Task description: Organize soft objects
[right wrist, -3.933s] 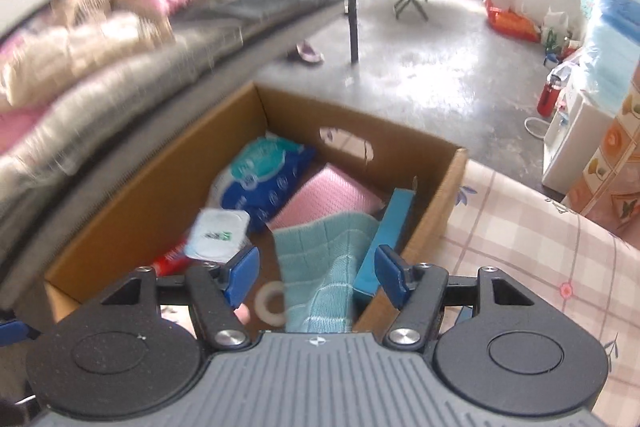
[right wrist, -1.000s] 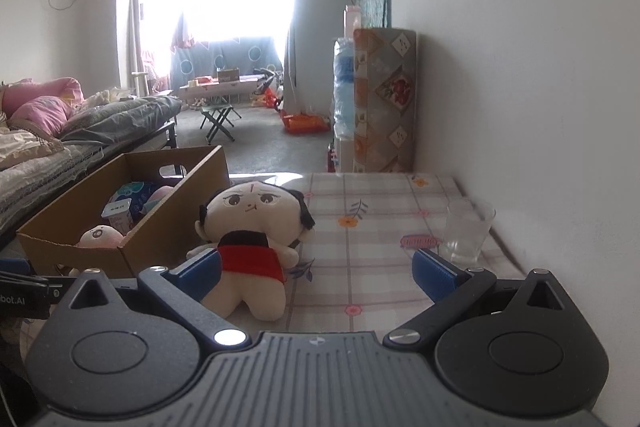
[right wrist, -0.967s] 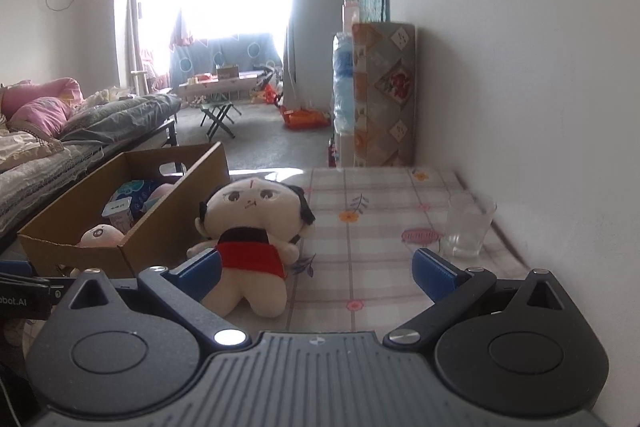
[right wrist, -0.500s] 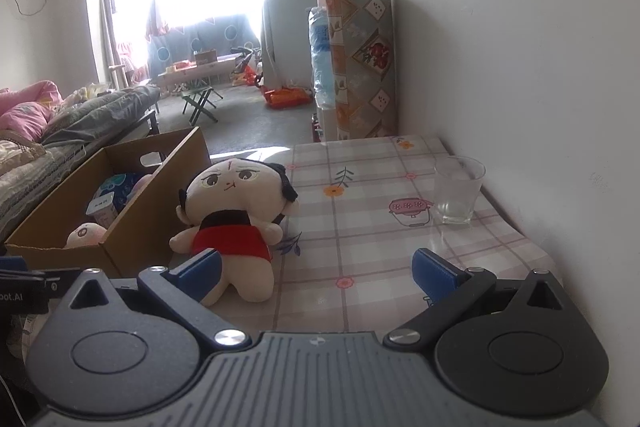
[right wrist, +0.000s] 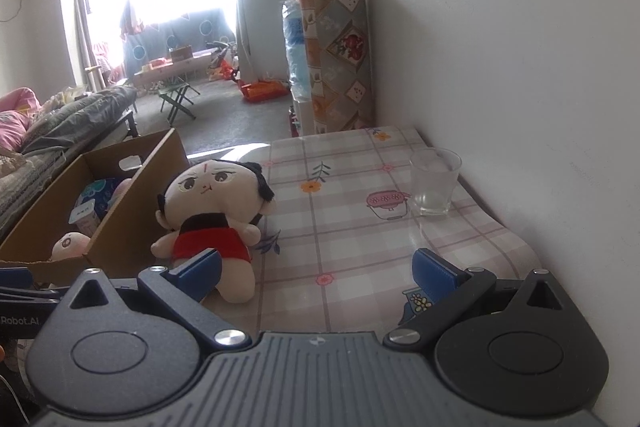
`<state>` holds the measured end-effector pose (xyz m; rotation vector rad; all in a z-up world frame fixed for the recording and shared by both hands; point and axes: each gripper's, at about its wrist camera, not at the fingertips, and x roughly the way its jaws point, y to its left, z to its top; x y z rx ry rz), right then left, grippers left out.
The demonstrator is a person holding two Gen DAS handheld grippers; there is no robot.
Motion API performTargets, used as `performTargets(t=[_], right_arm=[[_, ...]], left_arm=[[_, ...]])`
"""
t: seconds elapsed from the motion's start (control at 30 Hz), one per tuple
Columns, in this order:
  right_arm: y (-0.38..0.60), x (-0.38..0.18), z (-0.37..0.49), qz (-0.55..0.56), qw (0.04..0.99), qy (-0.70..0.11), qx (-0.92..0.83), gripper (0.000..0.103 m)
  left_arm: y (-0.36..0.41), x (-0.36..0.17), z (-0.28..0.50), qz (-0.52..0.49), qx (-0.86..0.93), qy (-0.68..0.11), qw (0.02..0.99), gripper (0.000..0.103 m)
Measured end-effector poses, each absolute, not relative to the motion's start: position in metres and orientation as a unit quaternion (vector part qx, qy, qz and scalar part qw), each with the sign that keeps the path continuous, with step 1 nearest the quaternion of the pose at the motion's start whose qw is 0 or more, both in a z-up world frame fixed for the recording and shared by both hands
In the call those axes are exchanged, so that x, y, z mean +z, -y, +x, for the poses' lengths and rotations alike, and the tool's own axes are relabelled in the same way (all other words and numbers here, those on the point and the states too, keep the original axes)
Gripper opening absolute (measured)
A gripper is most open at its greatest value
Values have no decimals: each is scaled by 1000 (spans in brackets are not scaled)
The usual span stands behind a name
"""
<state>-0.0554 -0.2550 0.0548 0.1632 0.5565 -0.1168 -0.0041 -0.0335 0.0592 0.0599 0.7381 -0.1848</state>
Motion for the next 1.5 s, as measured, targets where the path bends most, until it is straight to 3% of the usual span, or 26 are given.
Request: performTargets(t=[1.5], right_arm=[[230,66,-63,50,960,-271,-49,103]], left_arm=[[12,64,-18,15,-73,-360,930,103]])
